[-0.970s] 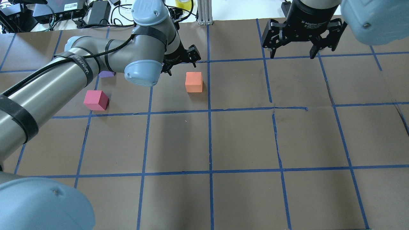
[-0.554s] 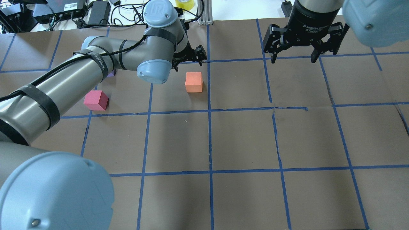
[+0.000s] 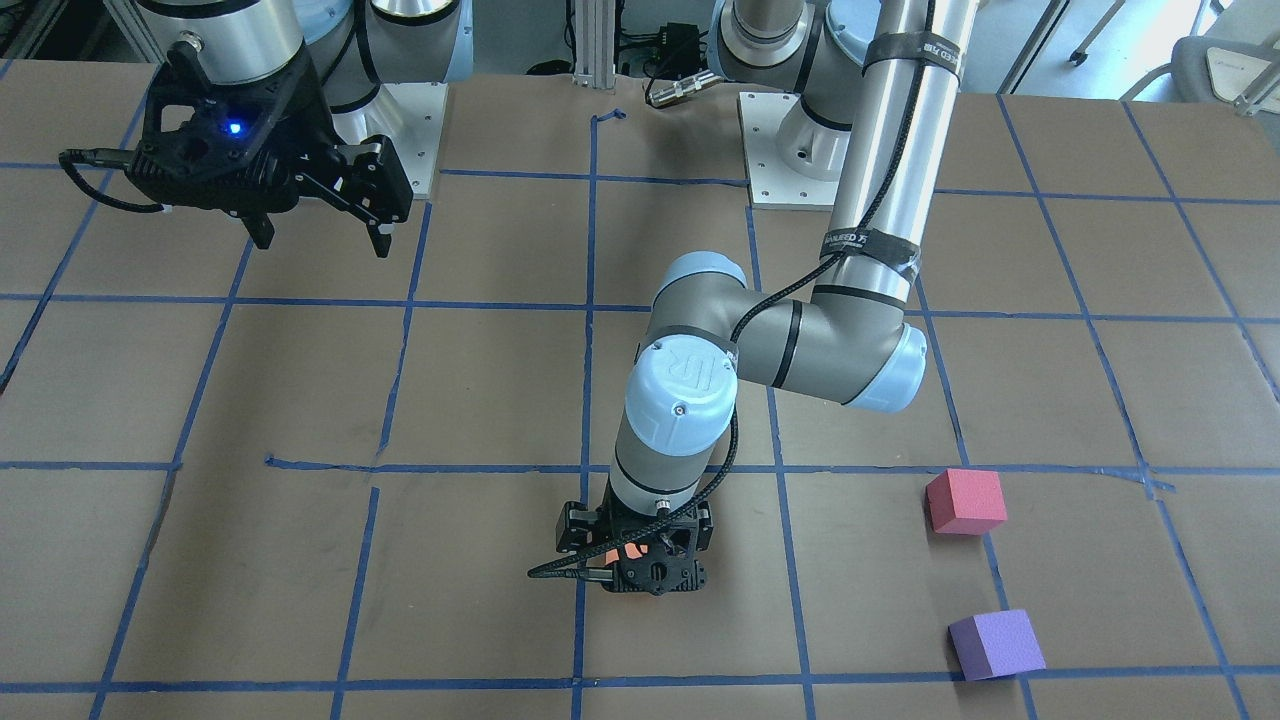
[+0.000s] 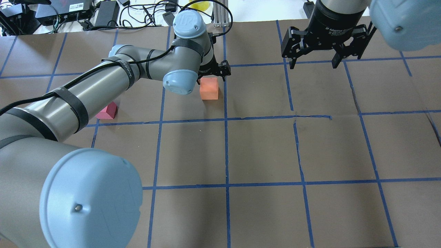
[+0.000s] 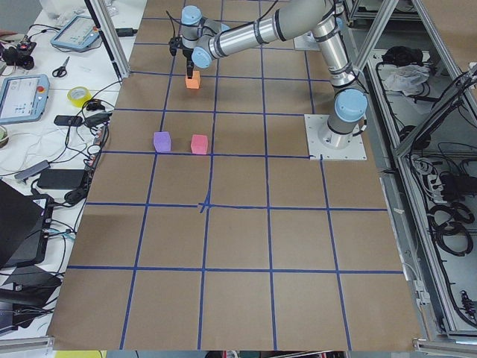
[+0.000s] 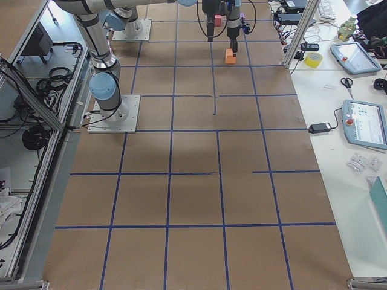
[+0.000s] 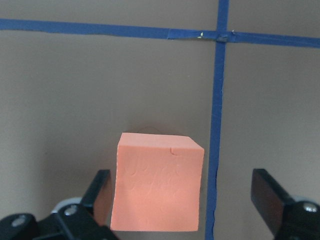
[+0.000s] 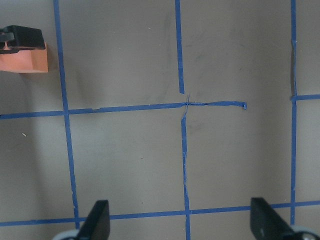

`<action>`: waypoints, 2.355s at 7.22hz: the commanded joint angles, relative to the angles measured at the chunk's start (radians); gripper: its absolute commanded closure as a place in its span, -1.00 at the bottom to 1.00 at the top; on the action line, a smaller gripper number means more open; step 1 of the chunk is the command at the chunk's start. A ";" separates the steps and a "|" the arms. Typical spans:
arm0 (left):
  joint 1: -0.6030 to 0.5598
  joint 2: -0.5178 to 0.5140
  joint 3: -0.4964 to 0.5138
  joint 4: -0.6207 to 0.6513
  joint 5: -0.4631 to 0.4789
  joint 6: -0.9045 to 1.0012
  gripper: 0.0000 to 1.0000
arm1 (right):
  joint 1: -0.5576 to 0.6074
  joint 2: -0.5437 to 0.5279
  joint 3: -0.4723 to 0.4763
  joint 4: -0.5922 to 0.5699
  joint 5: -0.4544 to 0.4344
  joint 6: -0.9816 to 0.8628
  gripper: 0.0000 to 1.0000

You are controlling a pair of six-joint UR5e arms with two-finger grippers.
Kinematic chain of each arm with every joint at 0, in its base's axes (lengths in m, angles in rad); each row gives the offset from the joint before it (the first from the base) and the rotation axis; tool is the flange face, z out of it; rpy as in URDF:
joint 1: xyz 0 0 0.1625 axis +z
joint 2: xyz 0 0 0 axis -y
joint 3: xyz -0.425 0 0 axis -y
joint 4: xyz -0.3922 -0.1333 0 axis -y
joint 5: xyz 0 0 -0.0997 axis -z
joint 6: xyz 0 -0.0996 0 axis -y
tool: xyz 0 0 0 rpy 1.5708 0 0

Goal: Arrange blocks in a line
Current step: 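Close the left gripper on the orange cube and lift it, then carry the orange cube toward the purple and pink cubes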

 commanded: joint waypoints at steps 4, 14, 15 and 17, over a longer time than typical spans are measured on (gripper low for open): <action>-0.001 -0.018 -0.007 0.001 0.063 0.002 -0.72 | 0.002 0.000 0.003 0.000 0.001 -0.001 -1.00; 0.278 0.238 -0.017 -0.308 -0.008 0.244 0.82 | 0.005 -0.002 0.001 -0.003 0.002 -0.001 -1.00; 0.323 0.244 -0.019 -0.311 -0.005 0.284 0.82 | 0.005 -0.002 0.001 -0.003 0.002 -0.001 -1.00; 0.430 0.243 -0.040 -0.312 0.000 0.483 0.85 | 0.007 -0.002 0.001 0.000 0.002 -0.001 -1.00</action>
